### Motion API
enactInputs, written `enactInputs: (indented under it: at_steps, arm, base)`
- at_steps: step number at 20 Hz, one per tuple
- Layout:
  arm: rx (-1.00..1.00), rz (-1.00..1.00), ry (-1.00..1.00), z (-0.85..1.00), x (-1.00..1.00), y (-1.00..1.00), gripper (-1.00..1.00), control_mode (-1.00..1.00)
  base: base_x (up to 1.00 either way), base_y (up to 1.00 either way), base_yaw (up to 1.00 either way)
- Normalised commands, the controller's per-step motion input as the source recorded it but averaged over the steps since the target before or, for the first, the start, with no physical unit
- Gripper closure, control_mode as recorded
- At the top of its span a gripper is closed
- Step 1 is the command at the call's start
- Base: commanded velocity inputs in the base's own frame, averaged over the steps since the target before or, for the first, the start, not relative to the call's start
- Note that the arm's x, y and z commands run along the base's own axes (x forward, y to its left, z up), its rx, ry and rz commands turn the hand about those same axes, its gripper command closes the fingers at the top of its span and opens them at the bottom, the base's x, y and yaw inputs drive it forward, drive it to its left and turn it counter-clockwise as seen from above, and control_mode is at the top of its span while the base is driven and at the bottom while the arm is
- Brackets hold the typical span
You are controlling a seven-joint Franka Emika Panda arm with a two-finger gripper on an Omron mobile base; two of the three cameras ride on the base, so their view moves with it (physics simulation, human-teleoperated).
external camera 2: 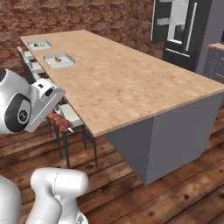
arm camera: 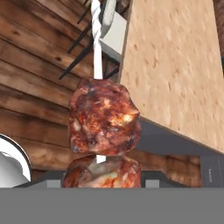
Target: Place the cold items (corn and pear) from the fridge in one tupperware on the dining counter. Place the warm items (kebab skewer and hot dog) in the stove area in another tupperware.
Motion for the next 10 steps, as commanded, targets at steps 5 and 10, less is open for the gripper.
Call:
enactInputs:
  at_steps: [5,10]
  arm:
    - [0.00,0.00,0.00,0.00,0.00,0.00,1.00,1.00]
    - [0.00,0.00,0.00,0.00,0.00,0.00,1.00,1.00]
  base:
    - [0.20,1.00,-0.35]
    - [0.28,1.00,-0.34]
